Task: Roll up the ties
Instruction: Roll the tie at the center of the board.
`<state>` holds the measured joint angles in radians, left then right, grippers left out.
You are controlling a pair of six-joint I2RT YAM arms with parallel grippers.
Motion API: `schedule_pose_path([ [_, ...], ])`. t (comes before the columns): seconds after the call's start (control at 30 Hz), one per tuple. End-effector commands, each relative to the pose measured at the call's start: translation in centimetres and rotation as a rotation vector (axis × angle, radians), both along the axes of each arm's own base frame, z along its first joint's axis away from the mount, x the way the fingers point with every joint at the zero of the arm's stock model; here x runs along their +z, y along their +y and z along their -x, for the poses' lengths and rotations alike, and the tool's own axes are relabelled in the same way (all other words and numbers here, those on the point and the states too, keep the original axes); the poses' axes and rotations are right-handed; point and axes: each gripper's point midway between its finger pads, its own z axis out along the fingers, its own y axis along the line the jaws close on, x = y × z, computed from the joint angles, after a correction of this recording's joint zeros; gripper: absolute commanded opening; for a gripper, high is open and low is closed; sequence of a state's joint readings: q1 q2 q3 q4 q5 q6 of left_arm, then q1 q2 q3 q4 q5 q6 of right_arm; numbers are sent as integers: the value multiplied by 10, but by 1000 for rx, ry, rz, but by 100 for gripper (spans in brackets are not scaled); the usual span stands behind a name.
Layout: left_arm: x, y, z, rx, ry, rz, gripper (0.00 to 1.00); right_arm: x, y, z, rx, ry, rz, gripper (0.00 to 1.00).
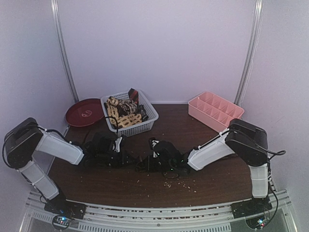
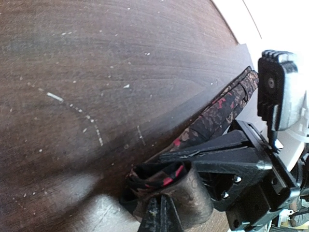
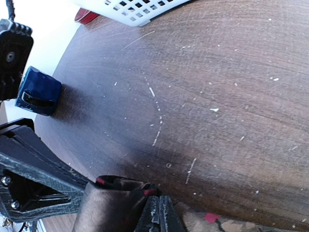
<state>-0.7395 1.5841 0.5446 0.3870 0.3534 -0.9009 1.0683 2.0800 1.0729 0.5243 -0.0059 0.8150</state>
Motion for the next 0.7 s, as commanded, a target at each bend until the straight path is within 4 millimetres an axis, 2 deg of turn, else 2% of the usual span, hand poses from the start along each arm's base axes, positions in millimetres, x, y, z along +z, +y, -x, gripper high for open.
schedule_pose_path([
  [0.0, 7, -9, -6, -7, -29, 10, 2, 23, -2, -5, -15, -24, -45, 1],
  [0.23, 6, -13, -6, -10, -35, -5, 6, 25, -8, -6, -31, -33, -35, 3],
  [0.4, 4, -20, -6, -23, -35, -11, 6, 28, -23, -10, -78, -50, -6, 8],
  [0.53, 4, -24, -9, -25, -41, -15, 6, 32, -38, -15, -136, -60, 39, 18],
  [0.67, 3, -30, -10, -36, -45, -17, 6, 39, -44, -16, -156, -66, 48, 24],
])
